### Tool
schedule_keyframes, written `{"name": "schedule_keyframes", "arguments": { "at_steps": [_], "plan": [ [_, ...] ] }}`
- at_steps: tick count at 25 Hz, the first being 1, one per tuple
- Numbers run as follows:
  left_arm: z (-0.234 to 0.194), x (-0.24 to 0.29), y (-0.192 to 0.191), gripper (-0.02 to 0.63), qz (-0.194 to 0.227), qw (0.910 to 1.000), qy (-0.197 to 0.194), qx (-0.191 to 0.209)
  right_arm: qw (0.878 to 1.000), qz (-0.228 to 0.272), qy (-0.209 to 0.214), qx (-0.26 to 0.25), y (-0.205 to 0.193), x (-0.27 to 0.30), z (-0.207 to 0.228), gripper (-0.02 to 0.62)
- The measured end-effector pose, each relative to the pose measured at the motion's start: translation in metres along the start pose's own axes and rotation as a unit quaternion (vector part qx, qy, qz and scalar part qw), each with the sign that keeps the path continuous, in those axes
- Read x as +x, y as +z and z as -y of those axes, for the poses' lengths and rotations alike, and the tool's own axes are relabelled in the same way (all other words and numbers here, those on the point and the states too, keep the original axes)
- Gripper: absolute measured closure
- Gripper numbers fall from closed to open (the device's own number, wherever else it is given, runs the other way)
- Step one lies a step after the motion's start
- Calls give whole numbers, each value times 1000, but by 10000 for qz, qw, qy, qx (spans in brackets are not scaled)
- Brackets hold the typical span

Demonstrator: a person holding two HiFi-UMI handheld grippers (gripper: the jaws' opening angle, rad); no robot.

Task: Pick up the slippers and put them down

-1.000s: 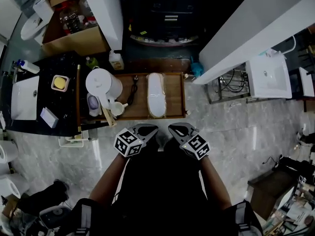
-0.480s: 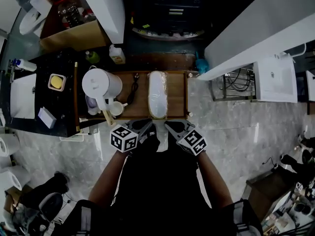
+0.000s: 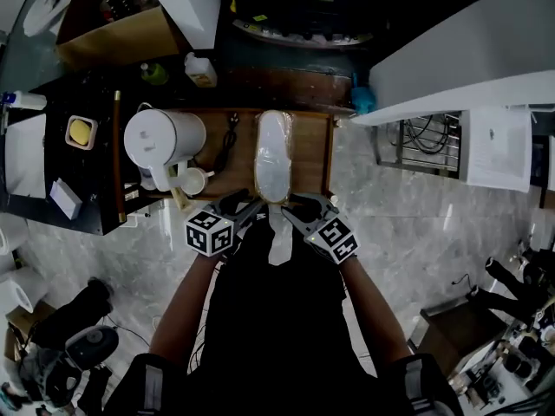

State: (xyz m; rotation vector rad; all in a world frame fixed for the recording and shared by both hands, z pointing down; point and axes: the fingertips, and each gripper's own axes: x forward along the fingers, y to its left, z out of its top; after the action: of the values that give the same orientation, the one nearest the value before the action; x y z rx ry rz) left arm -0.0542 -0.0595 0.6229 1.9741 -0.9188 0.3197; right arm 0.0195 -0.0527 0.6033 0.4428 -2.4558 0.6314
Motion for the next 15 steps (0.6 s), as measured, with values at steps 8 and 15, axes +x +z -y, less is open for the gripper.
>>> {"name": "schedule_keyframes", "arguments": {
  "at_steps": [8,15],
  "plan": [
    [-47,38,-21,422,-345,9989,294,-119,9974,-169,-198,666,-31,35,50,379],
    [-70,61,-25,416,-360,9975,394,-472,9937,-304,-395,999,-50,59,81,350]
  ]
}}
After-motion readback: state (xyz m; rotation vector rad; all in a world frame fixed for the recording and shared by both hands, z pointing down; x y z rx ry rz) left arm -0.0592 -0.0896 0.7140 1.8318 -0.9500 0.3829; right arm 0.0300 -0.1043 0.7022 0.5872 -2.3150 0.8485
